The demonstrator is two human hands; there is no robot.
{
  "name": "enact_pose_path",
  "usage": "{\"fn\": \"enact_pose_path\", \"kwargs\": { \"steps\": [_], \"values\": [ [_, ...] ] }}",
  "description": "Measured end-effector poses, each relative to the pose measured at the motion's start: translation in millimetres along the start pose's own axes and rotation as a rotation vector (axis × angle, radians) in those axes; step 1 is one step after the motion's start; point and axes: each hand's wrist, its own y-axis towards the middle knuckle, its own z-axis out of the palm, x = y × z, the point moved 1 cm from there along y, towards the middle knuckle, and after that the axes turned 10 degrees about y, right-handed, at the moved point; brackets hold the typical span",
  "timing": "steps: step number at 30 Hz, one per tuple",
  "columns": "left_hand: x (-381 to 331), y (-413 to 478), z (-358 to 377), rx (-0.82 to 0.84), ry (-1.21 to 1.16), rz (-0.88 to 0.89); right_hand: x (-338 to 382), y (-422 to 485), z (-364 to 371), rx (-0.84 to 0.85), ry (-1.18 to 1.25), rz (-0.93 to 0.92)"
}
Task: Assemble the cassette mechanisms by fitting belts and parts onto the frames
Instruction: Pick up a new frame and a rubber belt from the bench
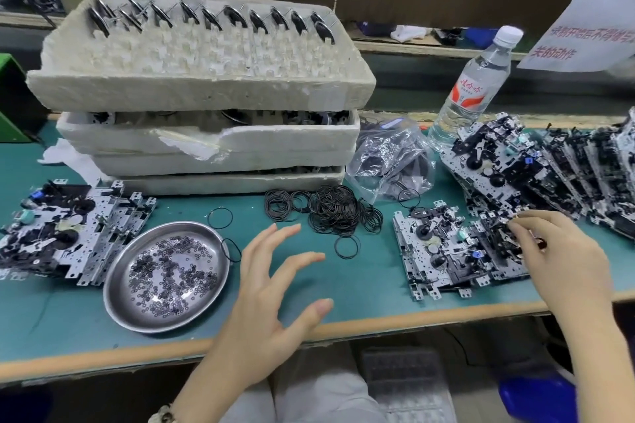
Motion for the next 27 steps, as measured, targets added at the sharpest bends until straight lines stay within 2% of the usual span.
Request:
{"fn": "enact_pose_path", "kwargs": {
  "steps": [3, 8, 19, 25, 27],
  "values": [
    [1, 0, 1, 0.005, 0.007, 0.007, 1, -2, -5, 0.023, 0.068, 0.044],
    [1, -1, 1, 0.002, 0.003, -0.005, 33, -13, -12, -0.07, 0.173, -0.022],
    [5, -2, 2, -0.005, -0.018, -0.03, 133, -28, 34, 0.085, 0.188, -0.372],
    [4, 0, -5, -0.057, -0.071, -0.01, 172, -44, 66, 0.116, 0.034, -0.587],
    [5, 0, -13, -0.092, -0.054, 0.028, 174, -50, 72, 0.113, 0.014, -0.597]
  ]
}}
